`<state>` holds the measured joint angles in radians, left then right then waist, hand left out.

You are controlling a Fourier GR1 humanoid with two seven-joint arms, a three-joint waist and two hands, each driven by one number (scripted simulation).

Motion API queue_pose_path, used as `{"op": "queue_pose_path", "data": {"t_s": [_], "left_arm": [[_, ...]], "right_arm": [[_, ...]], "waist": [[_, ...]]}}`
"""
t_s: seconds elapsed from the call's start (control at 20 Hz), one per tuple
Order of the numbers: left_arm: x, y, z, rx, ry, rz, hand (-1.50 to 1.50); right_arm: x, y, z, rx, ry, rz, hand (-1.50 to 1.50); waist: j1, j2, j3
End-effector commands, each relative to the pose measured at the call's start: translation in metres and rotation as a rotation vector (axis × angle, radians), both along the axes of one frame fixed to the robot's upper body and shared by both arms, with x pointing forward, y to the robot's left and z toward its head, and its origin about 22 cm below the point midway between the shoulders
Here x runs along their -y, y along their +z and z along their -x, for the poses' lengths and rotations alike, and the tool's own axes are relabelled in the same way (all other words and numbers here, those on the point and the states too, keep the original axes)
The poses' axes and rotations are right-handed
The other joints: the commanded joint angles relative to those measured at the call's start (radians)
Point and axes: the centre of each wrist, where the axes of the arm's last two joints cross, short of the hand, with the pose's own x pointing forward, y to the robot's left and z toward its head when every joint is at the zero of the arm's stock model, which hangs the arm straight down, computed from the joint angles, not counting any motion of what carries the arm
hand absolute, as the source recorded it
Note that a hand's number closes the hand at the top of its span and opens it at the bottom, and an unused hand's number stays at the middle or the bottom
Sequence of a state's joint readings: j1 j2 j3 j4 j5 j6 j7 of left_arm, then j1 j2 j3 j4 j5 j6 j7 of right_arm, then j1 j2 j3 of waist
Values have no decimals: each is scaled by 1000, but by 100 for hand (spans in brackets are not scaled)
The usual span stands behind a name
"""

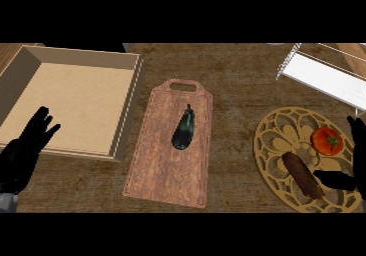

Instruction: Pick the tomato from the placemat and place it in the tiered shelf

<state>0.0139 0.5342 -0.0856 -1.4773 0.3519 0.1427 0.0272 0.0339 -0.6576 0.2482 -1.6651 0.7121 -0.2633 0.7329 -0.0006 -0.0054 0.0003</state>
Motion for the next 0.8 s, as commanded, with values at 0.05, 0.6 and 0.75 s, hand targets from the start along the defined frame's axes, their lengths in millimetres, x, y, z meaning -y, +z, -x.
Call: {"op": "queue_pose_path", "data": {"t_s": [0.05,0.6,0.75], "left_arm": [[-12,-18,6,-84,32,-8,0],[-15,-7,8,-79,24,-11,0],[-13,-33,-4,-79,40,17,0]], "right_arm": [[-28,23,-10,-155,-42,125,-150],[-18,18,-41,-216,-78,109,-150],[-10,1,-36,-222,-84,122,-150]], "waist": [[5,7,-3],[7,5,0],[0,8,0]]}}
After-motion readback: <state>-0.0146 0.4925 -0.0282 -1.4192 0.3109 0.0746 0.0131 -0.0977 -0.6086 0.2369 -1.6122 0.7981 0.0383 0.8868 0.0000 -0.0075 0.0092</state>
